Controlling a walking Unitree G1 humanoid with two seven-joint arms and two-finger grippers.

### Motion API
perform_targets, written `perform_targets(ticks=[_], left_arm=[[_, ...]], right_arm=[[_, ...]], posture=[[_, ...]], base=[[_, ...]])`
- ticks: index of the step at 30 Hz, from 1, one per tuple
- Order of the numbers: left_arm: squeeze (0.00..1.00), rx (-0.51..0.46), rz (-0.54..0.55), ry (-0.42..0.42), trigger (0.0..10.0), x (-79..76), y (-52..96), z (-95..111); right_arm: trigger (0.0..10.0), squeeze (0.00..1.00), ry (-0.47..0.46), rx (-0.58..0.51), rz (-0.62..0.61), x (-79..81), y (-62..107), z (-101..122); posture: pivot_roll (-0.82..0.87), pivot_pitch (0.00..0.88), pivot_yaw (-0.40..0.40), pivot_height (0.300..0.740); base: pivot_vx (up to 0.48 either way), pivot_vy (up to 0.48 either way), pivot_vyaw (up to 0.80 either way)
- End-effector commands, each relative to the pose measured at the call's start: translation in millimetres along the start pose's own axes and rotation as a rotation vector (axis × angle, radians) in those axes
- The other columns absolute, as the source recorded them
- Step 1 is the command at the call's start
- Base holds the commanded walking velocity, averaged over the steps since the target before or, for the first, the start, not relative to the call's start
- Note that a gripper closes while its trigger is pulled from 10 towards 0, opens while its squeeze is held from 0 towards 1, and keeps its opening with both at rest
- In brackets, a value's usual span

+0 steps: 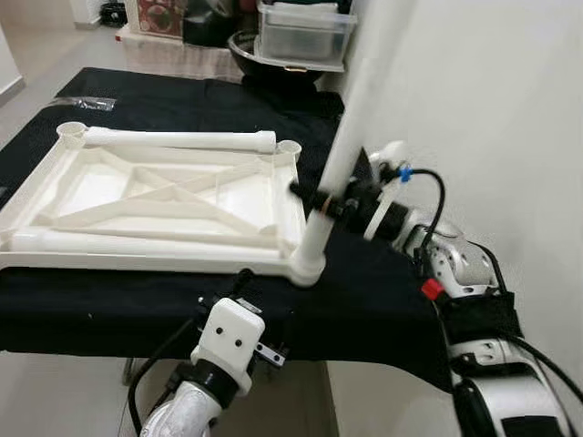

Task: Building children table

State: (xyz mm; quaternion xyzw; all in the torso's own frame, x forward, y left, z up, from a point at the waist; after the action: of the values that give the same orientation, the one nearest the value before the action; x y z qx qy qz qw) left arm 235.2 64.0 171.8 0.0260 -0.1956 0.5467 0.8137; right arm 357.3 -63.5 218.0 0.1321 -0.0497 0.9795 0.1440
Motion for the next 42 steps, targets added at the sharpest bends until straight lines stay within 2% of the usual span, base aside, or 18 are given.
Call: perform_targets(ticks=[1,2,3,8,10,12,14,16,18,20,27,31,32,33,38,39,41,42], left_arm=[[0.0,0.008,-0.005,0.004,10.0,-3.1,0.2,-2.0],[0.0,0.008,-0.005,0.004,10.0,-3.1,0.2,-2.0],[0.0,0.009,-0.005,0.004,10.0,-3.0,0.2,-2.2],[0.0,0.01,-0.007,0.003,10.0,-3.0,-0.2,-2.3],[0.0,0.011,-0.006,0.003,10.0,-2.9,-0.4,-2.5],[0.0,0.011,-0.006,0.003,10.0,-2.9,-0.4,-2.5],[0.0,0.011,-0.007,0.003,10.0,-2.6,-0.8,-3.1],[0.0,0.011,-0.007,0.003,10.0,-2.6,-0.8,-3.1],[0.0,0.012,-0.009,0.002,10.0,-2.5,-1.1,-3.6],[0.0,0.012,-0.011,0.001,10.0,-2.4,-1.5,-3.8],[0.0,0.013,-0.012,-0.001,10.0,-2.6,-1.7,-4.2],[0.0,0.014,-0.012,-0.002,10.0,-2.4,-1.8,-4.4],[0.0,0.014,-0.012,-0.002,10.0,-2.3,-1.8,-4.5],[0.0,0.014,-0.013,-0.003,10.0,-2.4,-2.0,-4.4],[0.0,0.014,-0.013,-0.003,10.0,-2.5,-2.1,-4.4],[0.0,0.015,-0.013,-0.003,10.0,-2.6,-2.1,-4.5],[0.0,0.015,-0.013,-0.003,10.0,-2.6,-2.1,-4.5],[0.0,0.015,-0.014,-0.003,10.0,-2.7,-2.1,-4.7]], right_arm=[[10.0,0.0,-0.016,0.069,0.063,5.0,-6.1,-14.3],[10.0,0.0,-0.016,0.069,0.063,5.0,-6.1,-14.3],[0.0,0.0,-0.011,0.072,0.042,0.5,-13.1,-16.5],[0.0,0.0,0.019,0.018,-0.113,-19.7,-27.2,-10.8],[0.0,0.0,0.039,-0.027,-0.251,-34.9,-24.2,-3.3],[0.0,0.0,0.039,-0.027,-0.251,-34.9,-24.2,-3.3],[0.0,0.0,0.01,-0.104,-0.489,-61.2,-10.3,6.1],[0.0,0.0,0.01,-0.104,-0.489,-61.2,-10.3,6.1],[0.0,0.0,-0.045,-0.198,-0.892,-97.9,24.6,10.3],[0.0,0.0,-0.095,-0.262,-1.19,-116.4,58.6,4.6],[0.0,0.0,-0.148,-0.363,-1.607,-117.3,104.6,-20.2],[0.0,0.0,-0.223,-0.383,-1.566,-108.5,79.0,-33.0],[3.9,0.0,-0.241,-0.396,-1.535,-107.3,71.8,-32.8],[10.0,0.0,-0.226,-0.422,-1.488,-105.8,63.1,-25.3],[10.0,0.0,-0.213,-0.44,-1.459,-104.7,57.8,-19.7],[10.0,1.0,-0.179,-0.477,-1.438,-104.6,56.5,-6.4],[10.0,1.0,-0.179,-0.477,-1.438,-104.6,56.5,-6.4],[10.0,0.0,-0.131,-0.526,-1.377,-104.8,56.0,13.2]], posture=[[0.11,0.088,-0.158,0.74],[0.11,0.088,-0.158,0.74],[0.11,0.09,-0.159,0.74],[0.11,0.092,-0.161,0.74],[0.11,0.093,-0.162,0.74],[0.11,0.093,-0.162,0.74],[0.1,0.095,-0.158,0.74],[0.1,0.095,-0.158,0.74],[0.1,0.093,-0.155,0.74],[0.1,0.093,-0.155,0.74],[0.1,0.093,-0.155,0.74],[0.1,0.093,-0.154,0.74],[0.1,0.093,-0.154,0.74],[0.11,0.091,-0.154,0.74],[0.11,0.091,-0.154,0.74],[0.11,0.091,-0.154,0.74],[0.11,0.091,-0.154,0.74],[0.1,0.089,-0.154,0.74]], base=[[0.0,0.0,0.0],[0.0,0.0,0.0],[0.0,0.0,0.0],[0.0,0.0,0.0],[0.0,0.0,0.0],[0.0,0.0,0.0],[0.0,0.0,0.0],[0.0,0.0,0.0],[0.0,0.0,0.0],[0.0,0.0,0.0],[0.0,0.0,0.0],[0.0,0.0,0.0],[0.0,0.0,0.0],[0.0,0.0,0.0],[0.0,0.0,0.0],[0.0,0.0,0.0],[0.0,0.0,0.0],[0.0,0.0,0.0]])
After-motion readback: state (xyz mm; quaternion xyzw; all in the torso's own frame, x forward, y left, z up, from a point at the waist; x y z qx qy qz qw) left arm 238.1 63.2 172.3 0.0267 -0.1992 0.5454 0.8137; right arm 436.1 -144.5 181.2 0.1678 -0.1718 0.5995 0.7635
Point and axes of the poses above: a point about 5 cm out from each wrist's last joint towards the gripper, its own y axis pointing back from the gripper into the wrist, its own z axis along the axis of the wrist's last joint, x = y × z, the point moved 5 cm from there along -y, pointing out of the wrist towards the gripper, and after that the axes turned 12 degrees about -y, right-handed, at the moved point
